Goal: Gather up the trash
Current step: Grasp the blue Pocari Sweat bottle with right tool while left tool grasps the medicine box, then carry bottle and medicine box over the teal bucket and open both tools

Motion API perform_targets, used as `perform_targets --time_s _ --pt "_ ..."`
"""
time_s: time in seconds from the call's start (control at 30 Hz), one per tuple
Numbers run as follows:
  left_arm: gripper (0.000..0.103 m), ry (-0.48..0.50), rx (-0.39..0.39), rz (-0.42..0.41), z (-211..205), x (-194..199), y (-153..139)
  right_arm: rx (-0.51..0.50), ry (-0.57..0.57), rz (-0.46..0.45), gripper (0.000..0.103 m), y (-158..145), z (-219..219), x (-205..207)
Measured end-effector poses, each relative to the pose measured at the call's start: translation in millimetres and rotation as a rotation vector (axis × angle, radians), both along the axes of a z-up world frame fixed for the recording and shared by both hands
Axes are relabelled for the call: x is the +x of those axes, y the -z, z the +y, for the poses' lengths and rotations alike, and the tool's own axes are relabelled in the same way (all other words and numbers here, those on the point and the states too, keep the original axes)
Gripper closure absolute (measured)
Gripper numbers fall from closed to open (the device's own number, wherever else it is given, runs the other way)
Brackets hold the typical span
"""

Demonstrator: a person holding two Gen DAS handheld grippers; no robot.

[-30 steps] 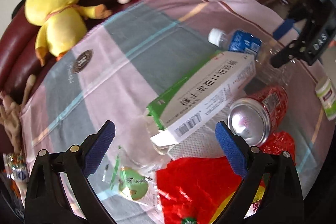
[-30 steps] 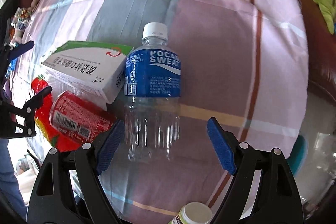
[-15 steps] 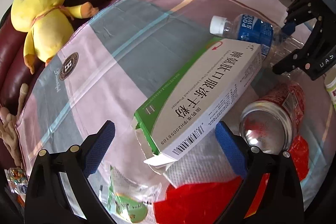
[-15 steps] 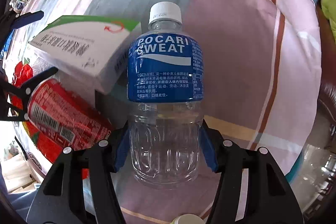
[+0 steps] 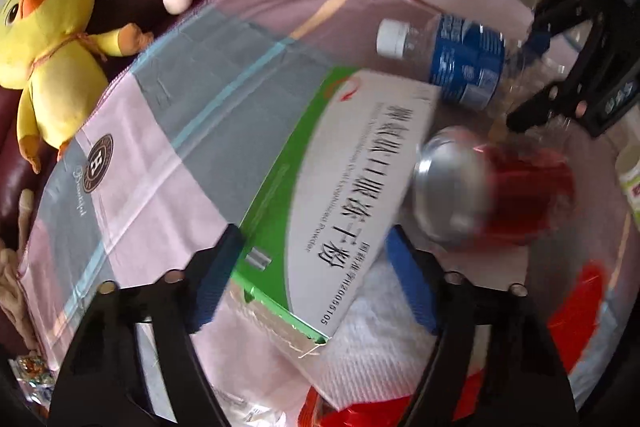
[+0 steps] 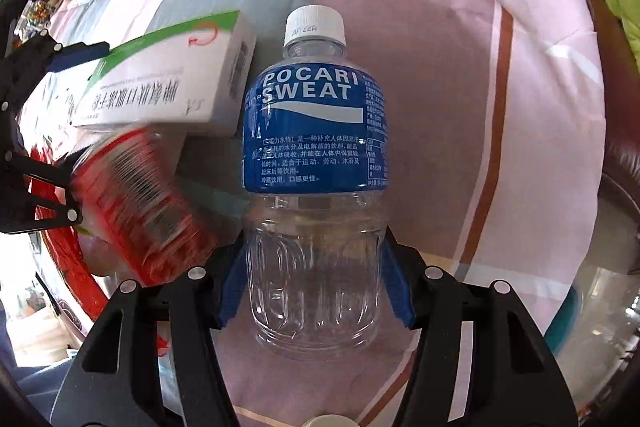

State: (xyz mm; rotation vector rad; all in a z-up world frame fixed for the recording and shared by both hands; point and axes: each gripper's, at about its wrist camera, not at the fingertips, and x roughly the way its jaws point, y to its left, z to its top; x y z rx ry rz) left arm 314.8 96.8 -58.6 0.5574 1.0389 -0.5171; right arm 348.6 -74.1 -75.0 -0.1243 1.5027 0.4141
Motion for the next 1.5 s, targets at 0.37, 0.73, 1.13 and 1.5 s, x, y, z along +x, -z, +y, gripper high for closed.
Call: perform_targets --time_s 0.37,0.73,1.13,1.5 --pt "0.012 -0.033 0.007 0.013 4.5 26.0 -10.0 -0.052 -0.007 -0.016 0.047 0.9 -15.0 16.1" --pt "0.004 -0.013 0.025 0.143 -2.2 65.5 27.4 -0.044 -0.023 -0.015 0.047 -0.7 -4.6 29.6" --pt "0.023 -0.202 -0.040 0.007 3.8 51.5 -3.8 0.007 0.066 -0.062 0.047 3.1 -42.7 23.1" --pt "0.023 -0.257 -0.123 -0.068 -21.7 -4.3 -74.4 0.078 0.169 -0.125 0.047 -44.1 -93.4 -28.0"
